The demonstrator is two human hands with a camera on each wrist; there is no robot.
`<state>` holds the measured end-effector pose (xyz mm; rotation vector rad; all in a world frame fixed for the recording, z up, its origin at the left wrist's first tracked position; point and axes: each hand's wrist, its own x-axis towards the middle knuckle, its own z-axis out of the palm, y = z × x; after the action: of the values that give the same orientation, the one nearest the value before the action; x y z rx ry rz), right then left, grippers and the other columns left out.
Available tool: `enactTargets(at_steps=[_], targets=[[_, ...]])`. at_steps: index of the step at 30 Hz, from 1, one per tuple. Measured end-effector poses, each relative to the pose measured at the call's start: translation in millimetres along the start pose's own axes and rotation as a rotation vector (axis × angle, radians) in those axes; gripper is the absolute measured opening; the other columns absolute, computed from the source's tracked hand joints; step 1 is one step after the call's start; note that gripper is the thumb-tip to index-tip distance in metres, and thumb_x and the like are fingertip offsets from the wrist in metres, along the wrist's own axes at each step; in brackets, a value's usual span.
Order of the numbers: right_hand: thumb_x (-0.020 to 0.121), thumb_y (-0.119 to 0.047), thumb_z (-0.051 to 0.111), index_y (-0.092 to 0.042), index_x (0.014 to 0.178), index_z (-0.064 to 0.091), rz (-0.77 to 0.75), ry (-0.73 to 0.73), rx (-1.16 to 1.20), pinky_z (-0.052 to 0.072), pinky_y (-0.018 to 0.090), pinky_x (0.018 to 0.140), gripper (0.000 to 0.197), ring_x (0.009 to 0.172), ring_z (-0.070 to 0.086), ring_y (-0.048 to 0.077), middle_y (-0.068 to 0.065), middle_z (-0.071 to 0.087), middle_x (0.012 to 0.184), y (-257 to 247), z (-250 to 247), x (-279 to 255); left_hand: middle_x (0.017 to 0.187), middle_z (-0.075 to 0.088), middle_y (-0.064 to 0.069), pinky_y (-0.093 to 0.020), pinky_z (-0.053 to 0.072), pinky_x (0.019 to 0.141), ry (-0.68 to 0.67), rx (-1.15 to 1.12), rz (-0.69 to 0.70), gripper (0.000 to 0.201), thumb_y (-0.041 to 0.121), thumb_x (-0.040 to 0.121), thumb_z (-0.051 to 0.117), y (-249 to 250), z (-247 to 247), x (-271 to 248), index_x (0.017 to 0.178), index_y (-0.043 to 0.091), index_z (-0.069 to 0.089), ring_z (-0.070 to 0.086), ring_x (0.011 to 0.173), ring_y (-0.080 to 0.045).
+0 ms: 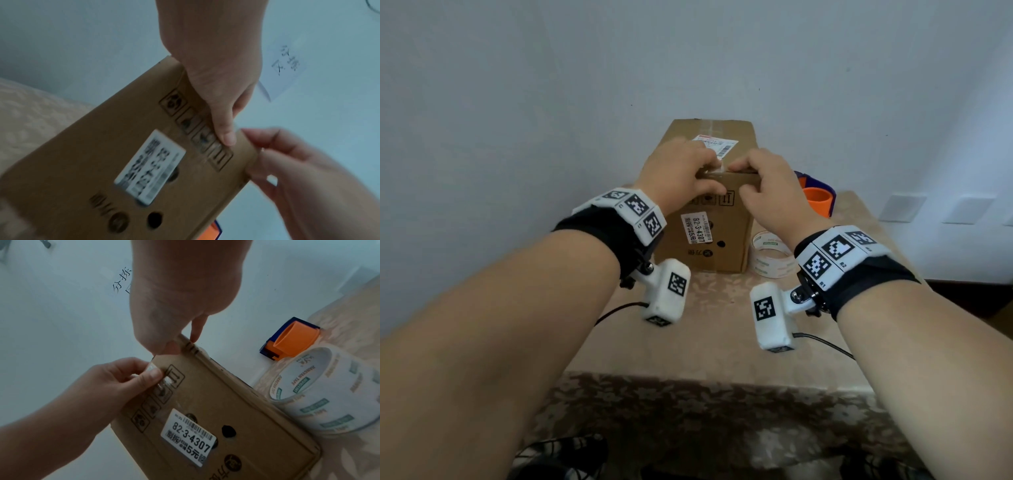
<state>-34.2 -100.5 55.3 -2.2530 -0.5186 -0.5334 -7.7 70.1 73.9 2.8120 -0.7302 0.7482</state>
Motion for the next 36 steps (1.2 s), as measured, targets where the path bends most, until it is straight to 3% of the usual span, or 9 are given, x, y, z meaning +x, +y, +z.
enactTargets(at_steps=[4,7,9,11,16,21,26,30,36], targets=[[0.080,-0.009,0.055,-0.015,0.104,0.062,0.003,-0.020,-0.024,0.043,0.033,0.090,0.026,0.103,0.049,0.018,-0.004,0.052,0.100,-3,-3,-1,0.082,0.070,-0.008,-0.035,0.044,0.067,-0.011,-0.198,0.022,0.042,0.050,0.086,0.051,-7,-5,0,0.091,0.016,0.075,0.058,0.077,-0.022],[0.082,-0.029,0.061,-0.022,0.124,0.051,-0.038,-0.096,-0.233,0.039,0.033,0.095,0.044,0.112,0.042,0.020,0.001,0.051,0.118,-7,-5,1,0.077,0.069,-0.012,-0.034,0.042,0.065,-0.025,-0.284,0.018,0.039,0.039,0.093,0.048,-14,-9,-4,0.085,0.008,0.070,0.057,0.069,-0.025],[0.079,-0.047,0.064,-0.025,0.137,0.039,-0.074,-0.132,-0.416,0.039,0.035,0.095,0.067,0.115,0.040,0.024,0.004,0.046,0.125,-10,-2,6,0.090,0.069,-0.007,-0.035,0.044,0.067,-0.076,-0.146,0.073,0.033,0.040,0.092,0.050,-19,-8,-8,0.097,0.011,0.063,0.059,0.078,-0.023],[0.074,-0.057,0.066,-0.026,0.138,0.038,-0.100,-0.157,-0.594,0.041,0.038,0.092,0.077,0.114,0.040,0.027,0.008,0.043,0.125,-15,3,12,0.099,0.066,-0.003,-0.032,0.040,0.068,-0.121,-0.007,0.068,0.031,0.042,0.087,0.058,-21,-6,-11,0.101,0.015,0.054,0.059,0.087,-0.022],[0.060,-0.059,0.075,-0.019,0.130,0.039,-0.116,-0.174,-0.867,0.039,0.044,0.091,0.089,0.118,0.038,0.032,0.015,0.038,0.131,-20,15,18,0.131,0.052,-0.005,-0.039,0.041,0.099,-0.170,0.196,0.016,0.083,0.052,0.064,0.077,-16,1,-15,0.128,0.013,0.042,0.050,0.119,-0.025],[0.060,-0.059,0.075,-0.021,0.129,0.041,-0.110,-0.154,-0.849,0.043,0.044,0.086,0.086,0.117,0.039,0.033,0.012,0.041,0.132,-17,17,14,0.127,0.054,-0.003,-0.039,0.037,0.099,-0.112,0.242,-0.039,0.077,0.055,0.062,0.077,-8,10,-19,0.121,0.015,0.046,0.050,0.119,-0.025],[0.076,-0.049,0.068,-0.027,0.135,0.044,-0.040,-0.181,-0.525,0.043,0.040,0.093,0.067,0.125,0.033,0.028,0.002,0.046,0.135,-16,9,18,0.111,0.066,0.001,-0.033,0.041,0.078,-0.124,0.067,-0.001,0.047,0.051,0.082,0.060,-21,-7,-13,0.117,0.021,0.056,0.059,0.100,-0.022],[0.085,-0.044,0.060,-0.029,0.138,0.043,-0.065,-0.242,-0.396,0.031,0.040,0.108,0.058,0.133,0.030,0.027,-0.001,0.044,0.145,-17,6,22,0.125,0.064,-0.001,-0.043,0.049,0.084,-0.106,0.017,0.068,0.046,0.045,0.094,0.037,-30,-17,-20,0.132,0.024,0.053,0.059,0.107,-0.026],[0.091,-0.042,0.051,-0.026,0.137,0.045,-0.118,-0.271,-0.397,0.027,0.039,0.113,0.049,0.136,0.034,0.028,0.002,0.045,0.146,-25,29,37,0.133,0.060,-0.004,-0.039,0.046,0.095,-0.095,-0.088,0.000,0.036,0.032,0.098,0.045,-48,-28,-30,0.130,0.022,0.057,0.056,0.119,-0.025]])
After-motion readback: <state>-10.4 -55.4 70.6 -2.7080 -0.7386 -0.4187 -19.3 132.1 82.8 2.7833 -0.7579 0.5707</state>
